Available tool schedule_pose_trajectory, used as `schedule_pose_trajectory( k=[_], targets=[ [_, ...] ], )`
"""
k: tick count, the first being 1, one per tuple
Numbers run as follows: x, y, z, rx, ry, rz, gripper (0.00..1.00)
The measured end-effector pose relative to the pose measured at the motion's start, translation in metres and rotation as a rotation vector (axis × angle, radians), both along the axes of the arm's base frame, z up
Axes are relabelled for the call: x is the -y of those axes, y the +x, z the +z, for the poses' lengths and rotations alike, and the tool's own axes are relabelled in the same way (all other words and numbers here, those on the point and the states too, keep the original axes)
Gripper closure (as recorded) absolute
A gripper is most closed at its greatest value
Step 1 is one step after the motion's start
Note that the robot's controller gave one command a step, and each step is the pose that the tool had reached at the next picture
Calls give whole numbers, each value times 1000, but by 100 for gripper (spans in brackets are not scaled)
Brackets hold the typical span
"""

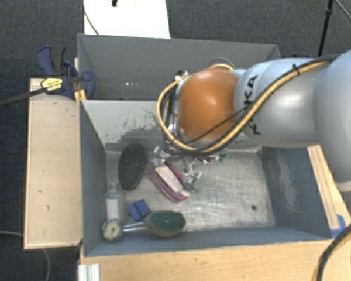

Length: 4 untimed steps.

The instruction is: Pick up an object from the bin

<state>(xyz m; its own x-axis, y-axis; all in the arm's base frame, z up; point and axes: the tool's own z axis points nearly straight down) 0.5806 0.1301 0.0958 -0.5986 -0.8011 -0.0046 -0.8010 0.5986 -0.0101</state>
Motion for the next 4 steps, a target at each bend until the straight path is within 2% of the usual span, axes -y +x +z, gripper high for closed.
schedule_pose_trajectory(
  k=[1,2,3,4],
  targets=[
    [-17,-40,-8,10,8,-303,0],
    [-95,-37,21,-8,5,-190,0],
    [-65,-66,-21,16,12,116,0],
    [-63,-68,-22,4,6,113,100]
  ],
)
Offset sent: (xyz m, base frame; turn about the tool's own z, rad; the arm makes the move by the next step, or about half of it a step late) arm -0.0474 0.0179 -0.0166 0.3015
